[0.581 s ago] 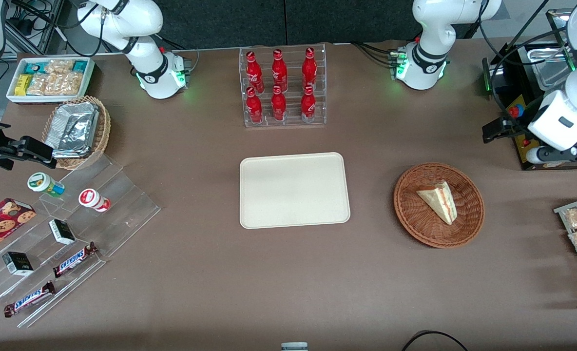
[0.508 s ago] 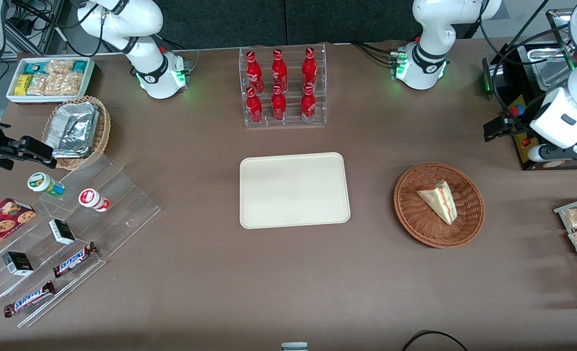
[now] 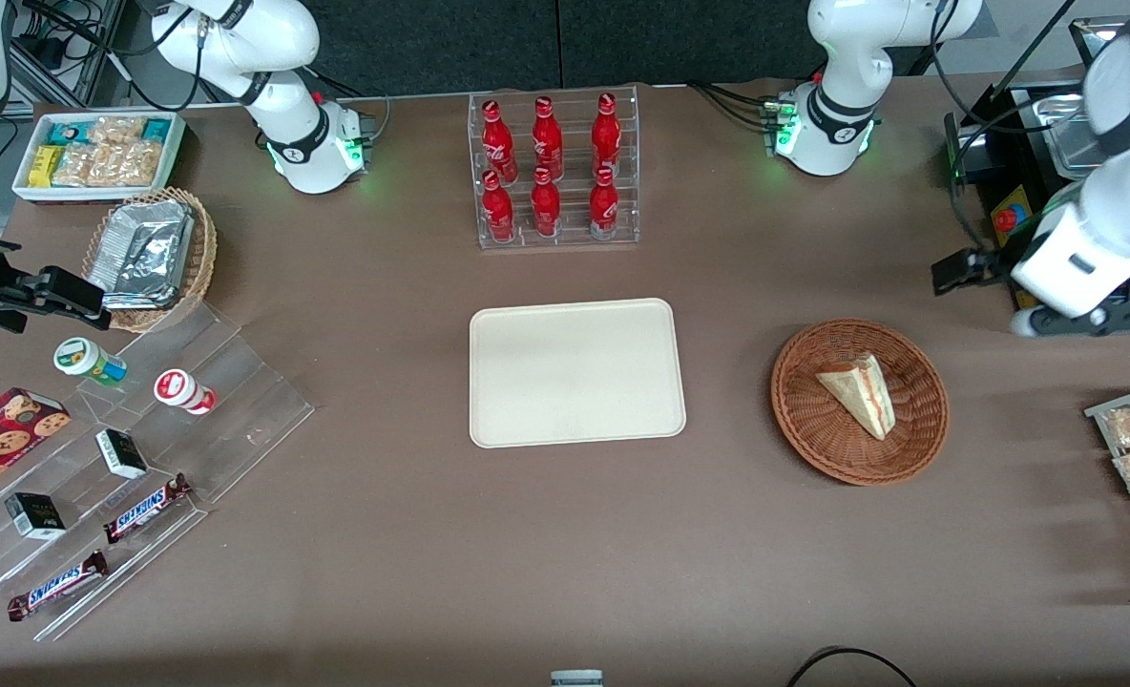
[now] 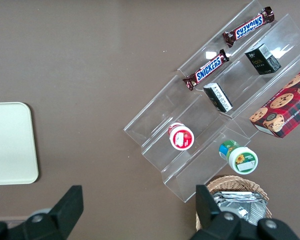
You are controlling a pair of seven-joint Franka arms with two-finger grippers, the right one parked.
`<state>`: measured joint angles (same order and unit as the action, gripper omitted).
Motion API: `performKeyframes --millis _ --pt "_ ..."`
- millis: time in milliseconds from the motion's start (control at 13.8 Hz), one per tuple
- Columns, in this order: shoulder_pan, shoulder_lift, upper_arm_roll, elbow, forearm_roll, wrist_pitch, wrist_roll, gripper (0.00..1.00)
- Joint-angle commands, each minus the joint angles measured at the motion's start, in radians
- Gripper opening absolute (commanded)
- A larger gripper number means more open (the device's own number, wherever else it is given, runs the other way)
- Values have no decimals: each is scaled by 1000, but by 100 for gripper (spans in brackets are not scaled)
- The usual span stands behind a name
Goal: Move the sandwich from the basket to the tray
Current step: 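Move the left gripper down over the wrapped sandwich in the wicker basket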
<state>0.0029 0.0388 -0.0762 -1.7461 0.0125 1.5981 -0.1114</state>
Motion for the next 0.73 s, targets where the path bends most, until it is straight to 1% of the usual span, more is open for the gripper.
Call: performKeyframes --millis 0,290,653 --pt "-14 -13 13 -137 -5 126 -13 100" --pt "-14 -5 12 -277 -5 337 -167 100" --pt "-14 38 10 -346 -3 508 -430 100"
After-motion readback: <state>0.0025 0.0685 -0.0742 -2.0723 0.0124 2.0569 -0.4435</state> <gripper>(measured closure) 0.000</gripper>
